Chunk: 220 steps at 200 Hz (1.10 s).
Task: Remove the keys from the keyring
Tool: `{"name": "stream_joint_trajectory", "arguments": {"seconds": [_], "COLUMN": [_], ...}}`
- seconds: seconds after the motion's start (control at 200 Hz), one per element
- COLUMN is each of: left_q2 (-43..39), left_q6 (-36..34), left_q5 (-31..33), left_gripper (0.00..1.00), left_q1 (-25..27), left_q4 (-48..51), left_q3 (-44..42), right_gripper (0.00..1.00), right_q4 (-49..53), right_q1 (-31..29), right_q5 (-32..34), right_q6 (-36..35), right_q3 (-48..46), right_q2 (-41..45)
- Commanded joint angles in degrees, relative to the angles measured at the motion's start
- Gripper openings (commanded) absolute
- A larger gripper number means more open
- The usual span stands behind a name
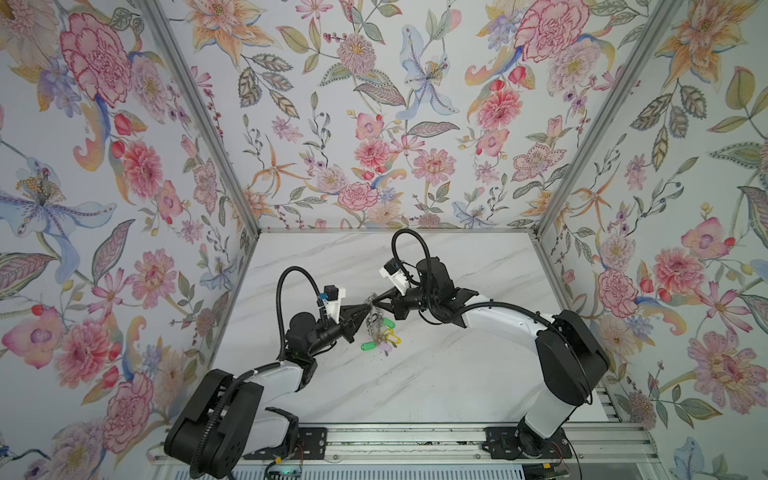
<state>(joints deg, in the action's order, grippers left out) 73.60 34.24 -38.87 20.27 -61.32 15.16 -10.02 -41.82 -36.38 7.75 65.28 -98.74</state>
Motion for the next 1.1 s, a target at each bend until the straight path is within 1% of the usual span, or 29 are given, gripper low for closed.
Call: {"name": "stream_joint_trajectory", "arguments": {"seconds": [0.0, 0.05, 0.09, 0.115, 0.16, 0.23, 0.28, 0.39, 0.475, 0.535, 0.651, 0.771, 0.916, 1.016, 1.096], "left_q2": [-2.54, -3.71, -4.6, -5.22, -6.46, -8.71, -10.41, -13.71, -15.23, -15.04, -12.83, -9.87, -7.67, -6.48, -5.98], "left_q6": [-2.42, -3.47, -4.35, -4.9, -5.62, -6.52, -7.04, -7.99, -8.03, -8.59, -9.17, -10.3, -11.53, -12.73, -13.2], "left_q5": [1.64, 3.41, 4.63, 5.31, 6.8, 10.31, 13.37, 17.91, 18.11, 15.39, 8.12, 3.99, 2.27, 2.44, 3.07], "left_gripper": [0.0, 0.0, 0.02, 0.05, 0.13, 0.19, 0.28, 0.33, 0.39, 0.4, 0.4, 0.38, 0.34, 0.33, 0.29], "left_q1": [0.29, 0.29, 0.29, 0.29, 0.29, 0.21, 0.17, 0.03, 0.02, 0.03, 0.35, 1.27, 3.31, 4.61, 5.21], "left_q4": [0.56, 2.58, 4.02, 5.07, 7.22, 10.41, 12.05, 16.19, 16.35, 15.91, 15.56, 15.67, 16.33, 18.35, 18.6], "left_q3": [1.08, 0.86, 0.75, 0.74, 0.83, 0.54, 0.0, -0.48, -0.98, -0.48, 1.61, 3.31, 5.07, 6.74, 6.98], "right_gripper": [0.0, 0.0, 0.0, 0.0, 0.0, 0.0, 0.0, 0.0, 0.0, 0.0, 0.0, 0.0, 0.0, 0.0, 0.0], "right_q4": [0.69, 0.58, -0.13, -0.57, -0.96, -0.22, 0.09, -0.03, 2.42, 3.88, 8.5, 9.87, 11.83, 11.88, 12.77], "right_q1": [-0.02, -0.01, -0.01, 0.04, 0.1, -0.01, -0.09, -0.37, -1.06, -1.74, -3.44, -5.29, -7.0, -7.94, -8.24], "right_q5": [0.91, 1.75, 2.46, 2.93, 3.72, 5.1, 5.72, 6.98, 8.24, 10.69, 15.79, 20.26, 23.01, 24.25, 24.88], "right_q6": [-1.72, -2.15, -2.47, -2.64, -2.97, -3.72, -4.59, -6.02, -7.84, -9.9, -13.74, -16.35, -17.83, -18.21, -18.46], "right_q3": [0.09, -0.69, -1.69, -2.35, -2.99, -3.19, -3.48, -4.16, -3.06, -2.89, -0.47, 0.05, 1.26, 1.42, 2.15], "right_q2": [0.59, 1.5, 2.27, 2.79, 3.32, 3.95, 4.58, 5.44, 5.56, 5.92, 6.0, 6.88, 7.01, 6.91, 6.54]}}
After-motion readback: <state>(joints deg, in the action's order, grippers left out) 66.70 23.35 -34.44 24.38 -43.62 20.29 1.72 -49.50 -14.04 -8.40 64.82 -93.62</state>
